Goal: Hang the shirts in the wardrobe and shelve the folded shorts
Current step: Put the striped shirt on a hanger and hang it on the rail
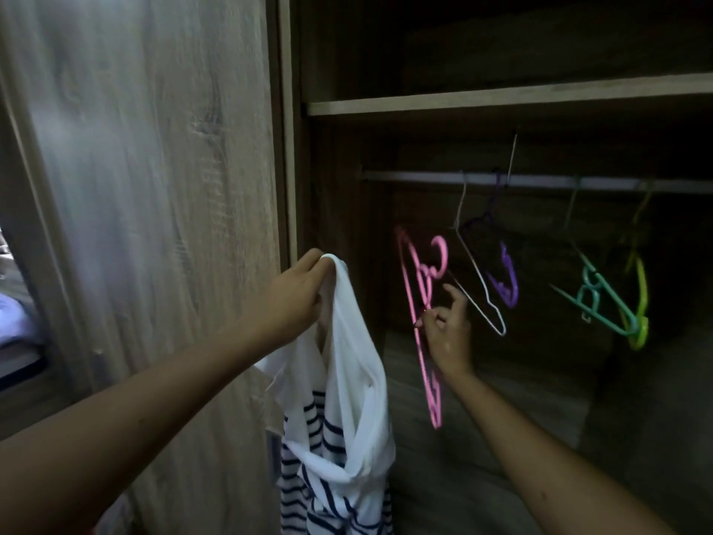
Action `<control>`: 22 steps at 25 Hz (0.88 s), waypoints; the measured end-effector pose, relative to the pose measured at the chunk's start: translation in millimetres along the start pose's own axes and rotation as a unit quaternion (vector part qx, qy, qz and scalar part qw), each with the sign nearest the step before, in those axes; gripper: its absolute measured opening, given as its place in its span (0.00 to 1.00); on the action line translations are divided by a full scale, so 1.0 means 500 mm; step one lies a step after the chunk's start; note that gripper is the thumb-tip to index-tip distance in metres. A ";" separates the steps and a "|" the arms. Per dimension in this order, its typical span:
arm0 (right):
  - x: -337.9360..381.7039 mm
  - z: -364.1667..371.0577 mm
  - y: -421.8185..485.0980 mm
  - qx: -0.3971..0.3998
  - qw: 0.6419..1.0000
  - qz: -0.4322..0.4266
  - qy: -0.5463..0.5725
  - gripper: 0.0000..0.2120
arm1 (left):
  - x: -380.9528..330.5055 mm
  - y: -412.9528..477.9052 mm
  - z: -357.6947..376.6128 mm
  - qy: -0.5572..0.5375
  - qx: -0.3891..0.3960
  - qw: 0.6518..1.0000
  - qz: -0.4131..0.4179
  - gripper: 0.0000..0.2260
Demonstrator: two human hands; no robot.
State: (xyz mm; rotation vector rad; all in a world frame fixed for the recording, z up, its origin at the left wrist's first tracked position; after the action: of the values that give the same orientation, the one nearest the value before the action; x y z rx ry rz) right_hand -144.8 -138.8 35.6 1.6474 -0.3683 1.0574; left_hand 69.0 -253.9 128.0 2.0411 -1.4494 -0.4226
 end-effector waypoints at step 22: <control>0.022 -0.117 -0.181 0.057 0.988 0.129 0.059 0.10 | -0.082 0.028 -0.016 -0.514 0.189 0.829 -0.111 0.14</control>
State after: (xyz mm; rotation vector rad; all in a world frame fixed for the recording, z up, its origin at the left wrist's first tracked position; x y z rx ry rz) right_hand -101.4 -51.1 -10.8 1.6583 -0.4587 1.3852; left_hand 48.6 -216.8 139.6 2.4217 -1.9840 -1.6473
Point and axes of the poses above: each hand's wrist, its own y-axis towards the middle knuckle, its own z-axis out of the palm, x = y × z, the point moved 3 cm from there along y, towards the middle knuckle, and after that the axes turned 7 degrees about y, right-handed, at the moved point
